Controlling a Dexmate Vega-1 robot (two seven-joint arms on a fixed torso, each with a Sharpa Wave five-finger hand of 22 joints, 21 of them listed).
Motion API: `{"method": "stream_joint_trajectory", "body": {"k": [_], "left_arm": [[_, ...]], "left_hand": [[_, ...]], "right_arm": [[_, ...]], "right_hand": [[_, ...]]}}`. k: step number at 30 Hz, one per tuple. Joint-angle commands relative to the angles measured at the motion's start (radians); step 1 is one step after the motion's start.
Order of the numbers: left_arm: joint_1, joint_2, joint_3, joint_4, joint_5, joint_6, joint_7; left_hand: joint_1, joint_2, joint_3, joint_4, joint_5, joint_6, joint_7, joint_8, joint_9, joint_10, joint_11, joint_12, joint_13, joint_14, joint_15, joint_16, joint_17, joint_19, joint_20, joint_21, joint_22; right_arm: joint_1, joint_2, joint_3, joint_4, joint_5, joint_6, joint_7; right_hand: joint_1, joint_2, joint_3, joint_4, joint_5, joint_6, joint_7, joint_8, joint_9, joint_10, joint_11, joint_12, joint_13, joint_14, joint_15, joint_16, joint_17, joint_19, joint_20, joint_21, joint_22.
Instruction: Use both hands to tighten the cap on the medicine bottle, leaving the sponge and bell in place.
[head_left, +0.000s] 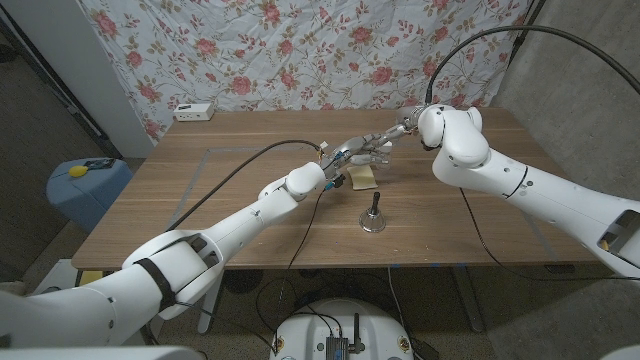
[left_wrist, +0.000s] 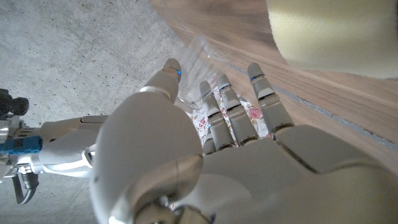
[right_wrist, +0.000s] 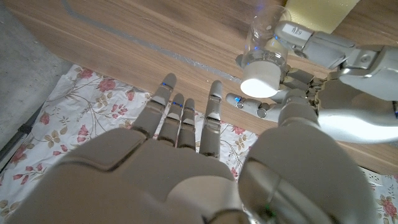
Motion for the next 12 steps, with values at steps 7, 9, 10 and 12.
{"method": "stream_joint_trajectory", "body": {"k": [7,9,10,12], "left_arm": [[0.01,0.008,0.0,-0.024,0.003,0.007,-0.001],[0.01,0.008,0.0,-0.024,0.003,0.008,-0.001],[0.01,0.008,0.0,-0.024,0.003,0.008,-0.001],[0.01,0.008,-0.001,-0.024,0.004,0.008,-0.001]], "left_hand": [[0.004,0.009,0.01,0.002,0.007,0.005,-0.005,0.001,0.003,0.016,-0.01,0.004,0.004,0.012,-0.035,0.0,0.0,0.004,-0.003,-0.001,0.002],[0.004,0.009,0.01,0.002,0.007,0.005,-0.005,0.001,0.003,0.016,-0.01,0.004,0.004,0.012,-0.035,0.0,0.0,0.004,-0.003,-0.001,0.002],[0.004,0.009,0.01,0.002,0.007,0.005,-0.005,0.001,0.003,0.016,-0.01,0.004,0.004,0.012,-0.035,0.0,0.0,0.004,-0.003,-0.001,0.002],[0.004,0.009,0.01,0.002,0.007,0.005,-0.005,0.001,0.003,0.016,-0.01,0.004,0.004,0.012,-0.035,0.0,0.0,0.004,-0.003,-0.001,0.002]], "right_arm": [[-0.009,-0.026,0.058,-0.022,0.134,0.058,0.001],[-0.007,-0.028,0.055,-0.022,0.138,0.056,-0.001],[-0.005,-0.028,0.053,-0.023,0.14,0.055,-0.003],[-0.003,-0.03,0.05,-0.023,0.144,0.053,-0.005]], "right_hand": [[0.083,0.014,0.038,-0.042,0.004,-0.08,-0.009,-0.011,-0.005,-0.049,0.011,-0.001,0.005,-0.034,0.011,-0.002,0.003,-0.018,0.008,0.001,0.002],[0.083,0.014,0.038,-0.042,0.004,-0.08,-0.009,-0.011,-0.005,-0.049,0.011,-0.001,0.005,-0.034,0.011,-0.002,0.003,-0.018,0.008,0.001,0.002],[0.083,0.014,0.038,-0.042,0.004,-0.08,-0.009,-0.011,-0.005,-0.049,0.011,-0.001,0.005,-0.034,0.011,-0.002,0.003,-0.018,0.008,0.001,0.002],[0.083,0.014,0.038,-0.042,0.004,-0.08,-0.009,-0.011,-0.005,-0.049,0.011,-0.001,0.005,-0.034,0.011,-0.002,0.003,-0.018,0.008,0.001,0.002]]}}
